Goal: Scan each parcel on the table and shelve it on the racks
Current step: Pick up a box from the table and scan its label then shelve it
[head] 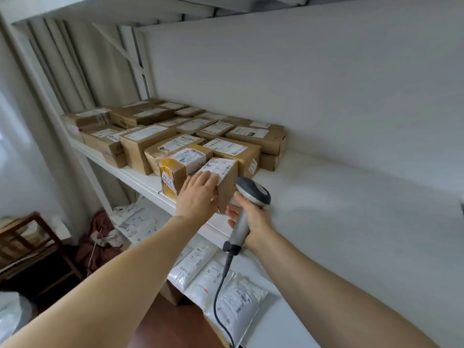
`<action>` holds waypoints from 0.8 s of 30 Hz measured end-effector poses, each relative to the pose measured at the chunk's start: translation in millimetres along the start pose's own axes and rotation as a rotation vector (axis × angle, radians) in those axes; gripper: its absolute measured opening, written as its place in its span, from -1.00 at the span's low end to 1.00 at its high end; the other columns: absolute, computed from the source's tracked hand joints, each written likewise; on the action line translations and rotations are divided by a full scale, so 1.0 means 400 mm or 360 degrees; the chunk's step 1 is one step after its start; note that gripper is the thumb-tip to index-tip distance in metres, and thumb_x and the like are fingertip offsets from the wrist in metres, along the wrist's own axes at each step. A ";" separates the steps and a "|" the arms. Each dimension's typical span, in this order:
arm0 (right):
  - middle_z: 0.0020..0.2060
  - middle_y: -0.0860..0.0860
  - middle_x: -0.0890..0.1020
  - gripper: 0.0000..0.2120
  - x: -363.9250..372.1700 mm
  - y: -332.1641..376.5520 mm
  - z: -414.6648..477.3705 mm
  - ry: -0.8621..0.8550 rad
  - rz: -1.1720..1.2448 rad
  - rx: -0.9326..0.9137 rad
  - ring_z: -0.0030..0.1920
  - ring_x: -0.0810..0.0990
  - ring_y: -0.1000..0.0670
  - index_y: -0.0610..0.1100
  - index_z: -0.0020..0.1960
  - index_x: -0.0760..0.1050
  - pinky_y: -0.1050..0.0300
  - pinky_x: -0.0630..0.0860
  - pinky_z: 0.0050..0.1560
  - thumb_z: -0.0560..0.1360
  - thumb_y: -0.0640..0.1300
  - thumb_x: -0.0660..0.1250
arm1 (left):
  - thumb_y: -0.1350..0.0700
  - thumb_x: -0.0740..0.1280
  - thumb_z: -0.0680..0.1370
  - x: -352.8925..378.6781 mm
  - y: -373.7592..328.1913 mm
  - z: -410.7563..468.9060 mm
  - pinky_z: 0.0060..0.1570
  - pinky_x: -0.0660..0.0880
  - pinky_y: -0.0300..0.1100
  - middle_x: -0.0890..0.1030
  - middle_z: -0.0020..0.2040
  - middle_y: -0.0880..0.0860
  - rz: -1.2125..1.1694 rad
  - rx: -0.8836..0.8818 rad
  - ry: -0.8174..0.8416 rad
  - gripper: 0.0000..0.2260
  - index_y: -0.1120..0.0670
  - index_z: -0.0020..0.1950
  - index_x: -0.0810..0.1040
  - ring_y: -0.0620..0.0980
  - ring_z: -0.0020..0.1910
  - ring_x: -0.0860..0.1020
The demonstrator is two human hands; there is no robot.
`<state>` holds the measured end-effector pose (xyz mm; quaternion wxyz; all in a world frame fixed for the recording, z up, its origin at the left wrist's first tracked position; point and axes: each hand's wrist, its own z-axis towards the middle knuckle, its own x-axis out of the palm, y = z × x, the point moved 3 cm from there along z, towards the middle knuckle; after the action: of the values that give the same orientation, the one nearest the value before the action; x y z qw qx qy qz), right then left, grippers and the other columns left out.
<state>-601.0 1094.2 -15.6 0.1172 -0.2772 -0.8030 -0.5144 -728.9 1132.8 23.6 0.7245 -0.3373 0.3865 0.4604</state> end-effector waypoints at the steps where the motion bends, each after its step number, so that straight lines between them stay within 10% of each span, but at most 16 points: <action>1: -0.10 -0.12 0.69 -0.74 -0.005 0.003 -0.011 -0.0046 0.0008 -0.0036 -0.12 0.65 -0.03 -0.19 0.02 0.56 0.12 0.56 -0.16 0.44 -0.07 0.49 | 0.06 0.32 0.55 0.001 0.003 0.007 0.45 0.11 -0.07 0.37 0.42 0.04 0.0002 -0.0010 -0.0009 -0.56 0.05 0.42 0.37 0.06 0.47 0.23; 9: -0.19 -0.09 0.70 -0.79 -0.038 -0.001 -0.122 -0.0302 -0.0002 -0.0243 -0.18 0.66 0.01 -0.19 0.00 0.58 0.13 0.58 -0.11 0.43 -0.11 0.50 | 0.15 0.28 0.57 -0.003 0.006 -0.017 0.50 -0.14 0.02 -0.02 0.57 0.20 0.0020 -0.0062 0.0016 -0.35 0.13 0.56 0.01 0.17 0.56 -0.09; 24: -0.26 -0.08 0.66 -0.87 -0.347 -0.246 -0.571 -0.1029 0.0133 -0.0472 -0.26 0.60 0.00 -0.15 -0.08 0.58 0.11 0.51 -0.14 0.44 -0.14 0.48 | 0.35 0.58 0.12 0.067 -0.367 -0.448 0.04 0.55 0.21 0.58 0.08 0.30 -0.0666 0.1034 0.0288 -0.38 0.30 0.18 0.56 0.34 0.04 0.58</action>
<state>-565.1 814.5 -55.1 -0.1636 -0.4722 -0.7032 -0.5058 -630.0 941.1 -65.2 0.8347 -0.2011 0.4972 0.1250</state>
